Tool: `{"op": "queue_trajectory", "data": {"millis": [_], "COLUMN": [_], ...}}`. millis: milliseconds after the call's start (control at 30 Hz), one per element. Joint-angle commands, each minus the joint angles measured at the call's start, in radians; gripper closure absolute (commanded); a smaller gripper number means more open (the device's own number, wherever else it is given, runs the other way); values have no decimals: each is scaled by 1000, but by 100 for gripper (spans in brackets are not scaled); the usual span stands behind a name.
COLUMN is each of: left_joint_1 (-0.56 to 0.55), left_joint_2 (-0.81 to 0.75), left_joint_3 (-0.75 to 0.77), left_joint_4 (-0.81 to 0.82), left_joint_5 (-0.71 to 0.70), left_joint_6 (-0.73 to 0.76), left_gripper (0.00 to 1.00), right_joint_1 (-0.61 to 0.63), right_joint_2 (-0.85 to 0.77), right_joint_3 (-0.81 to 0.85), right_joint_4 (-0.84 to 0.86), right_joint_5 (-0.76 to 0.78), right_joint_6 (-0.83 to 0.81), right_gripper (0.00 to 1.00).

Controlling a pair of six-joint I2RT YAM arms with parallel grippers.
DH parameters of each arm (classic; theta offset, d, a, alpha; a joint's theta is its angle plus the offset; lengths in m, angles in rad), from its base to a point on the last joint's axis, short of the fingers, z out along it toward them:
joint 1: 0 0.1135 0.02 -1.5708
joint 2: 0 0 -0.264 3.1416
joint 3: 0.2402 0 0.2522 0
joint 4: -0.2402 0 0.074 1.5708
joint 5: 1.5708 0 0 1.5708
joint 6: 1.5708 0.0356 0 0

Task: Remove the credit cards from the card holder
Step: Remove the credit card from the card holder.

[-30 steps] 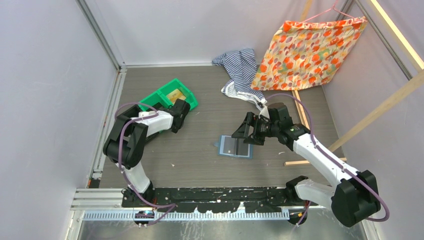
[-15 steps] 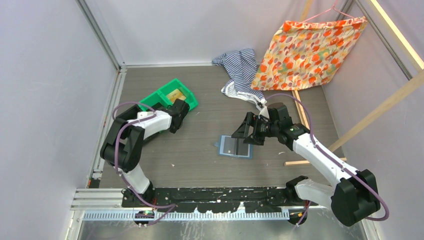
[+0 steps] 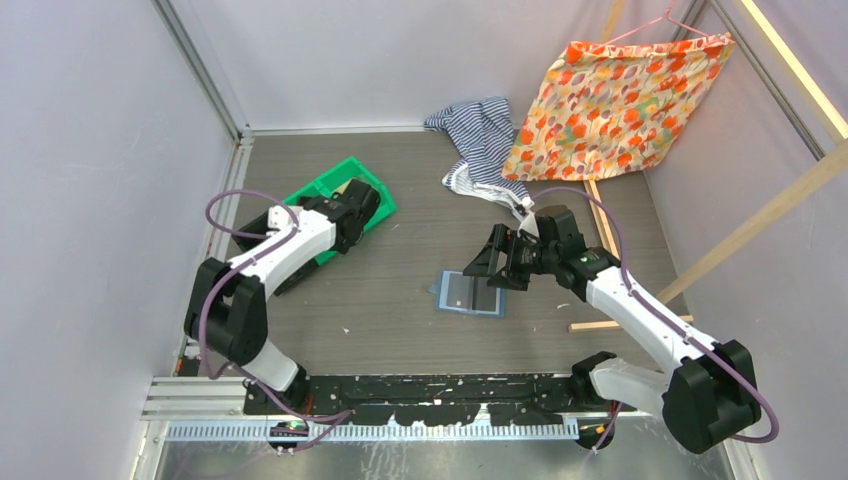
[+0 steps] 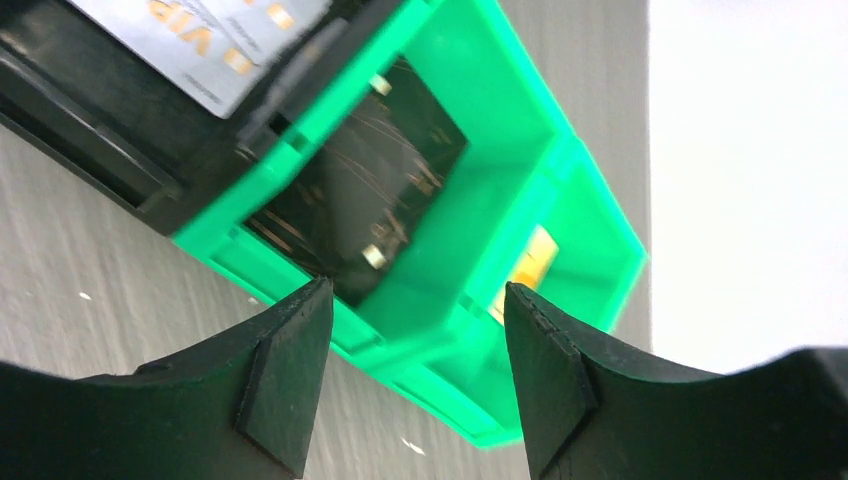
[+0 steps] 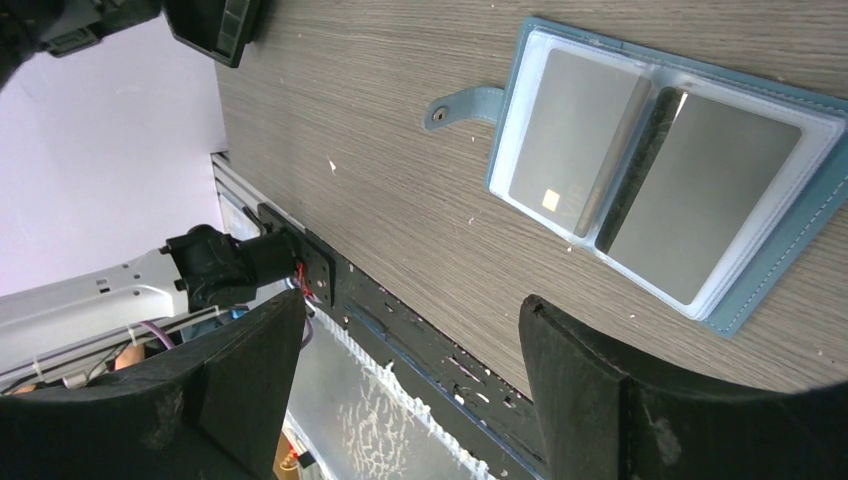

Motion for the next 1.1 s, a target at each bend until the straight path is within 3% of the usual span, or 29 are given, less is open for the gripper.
{"op": "queue_trajectory", "data": {"millis": [0, 167, 233, 333, 533, 633, 833, 1067], "left_joint_1": [-62, -159, -166, -167, -185, -206, -249, -272], "left_joint_2": [-102, -171, -199, -232, -169, -90, 17, 144], "left_joint_3": [97, 111, 79, 8, -105, -113, -74, -22], "left_joint_4": [21, 282, 370, 512, 707, 771, 801, 784], "left_joint_5": [-93, 39, 200, 566, 1136, 1316, 1390, 1452], "left_joint_6": [123, 726, 931, 1127, 1230, 1225, 1239, 1255], "left_gripper": [35, 37, 39, 44, 50, 50, 49, 50], "right_joint_1": [-4, -4, -3, -4, -4, -3, -4, -7], "right_joint_2": [-44, -48, -41, -27, 47, 101, 185, 238], "right_joint_3": [21, 31, 28, 9, -44, -52, -35, -12], "right_joint_4": [-3, -59, -69, -53, 77, 123, 118, 71], "right_joint_5": [31, 163, 213, 255, 267, 284, 348, 393], "right_joint_6": [-22, -32, -33, -10, 93, 123, 110, 71], "right_gripper": [18, 18, 18, 19, 29, 44, 60, 69]}}
